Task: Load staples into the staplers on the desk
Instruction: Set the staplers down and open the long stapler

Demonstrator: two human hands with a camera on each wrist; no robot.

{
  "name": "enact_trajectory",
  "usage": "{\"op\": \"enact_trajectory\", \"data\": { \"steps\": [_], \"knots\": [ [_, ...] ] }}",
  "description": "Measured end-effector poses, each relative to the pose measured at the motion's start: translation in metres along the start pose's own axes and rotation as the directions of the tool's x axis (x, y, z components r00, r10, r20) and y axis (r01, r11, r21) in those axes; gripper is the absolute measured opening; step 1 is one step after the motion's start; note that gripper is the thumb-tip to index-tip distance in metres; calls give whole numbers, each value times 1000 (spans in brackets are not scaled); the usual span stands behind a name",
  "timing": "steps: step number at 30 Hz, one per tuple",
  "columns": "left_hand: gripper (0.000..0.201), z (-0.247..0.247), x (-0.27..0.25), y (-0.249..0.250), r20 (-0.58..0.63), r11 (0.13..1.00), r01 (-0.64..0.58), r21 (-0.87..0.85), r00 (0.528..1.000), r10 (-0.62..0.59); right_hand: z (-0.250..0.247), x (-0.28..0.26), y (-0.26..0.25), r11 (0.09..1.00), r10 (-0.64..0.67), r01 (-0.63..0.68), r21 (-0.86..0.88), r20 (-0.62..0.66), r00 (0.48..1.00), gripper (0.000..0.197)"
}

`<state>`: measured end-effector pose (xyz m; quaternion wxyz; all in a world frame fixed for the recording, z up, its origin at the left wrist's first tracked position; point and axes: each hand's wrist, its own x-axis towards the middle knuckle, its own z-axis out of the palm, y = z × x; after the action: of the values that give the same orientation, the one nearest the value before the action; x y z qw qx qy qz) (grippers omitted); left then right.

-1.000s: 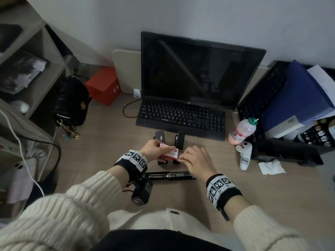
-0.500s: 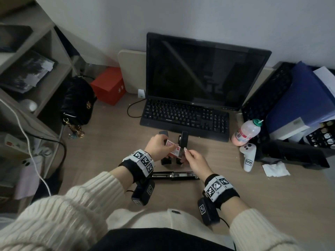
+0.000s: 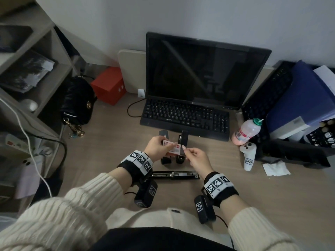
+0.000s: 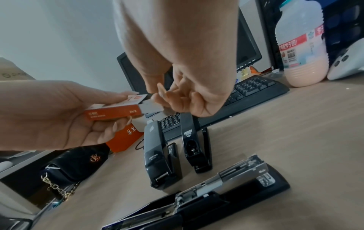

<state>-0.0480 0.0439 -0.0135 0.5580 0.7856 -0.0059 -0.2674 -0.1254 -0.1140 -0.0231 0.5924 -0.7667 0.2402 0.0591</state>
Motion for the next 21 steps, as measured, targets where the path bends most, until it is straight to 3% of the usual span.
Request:
{"op": "enact_trajectory", "data": {
  "steps": [4, 15, 21],
  "knots": [
    [32, 1, -4, 2, 24, 998, -5, -68, 1000, 6, -1, 0, 3, 998, 0, -1, 55, 8, 1000, 24],
    [44, -2, -3, -5, 43, 946, 105, -307, 994, -97, -7, -1, -4, 989, -82, 92, 115, -95, 992, 20],
    [46, -4, -1, -10, 64, 942, 127, -311, 992, -113, -6, 0, -6, 992, -102, 110, 62, -116, 988, 20]
  ]
}}
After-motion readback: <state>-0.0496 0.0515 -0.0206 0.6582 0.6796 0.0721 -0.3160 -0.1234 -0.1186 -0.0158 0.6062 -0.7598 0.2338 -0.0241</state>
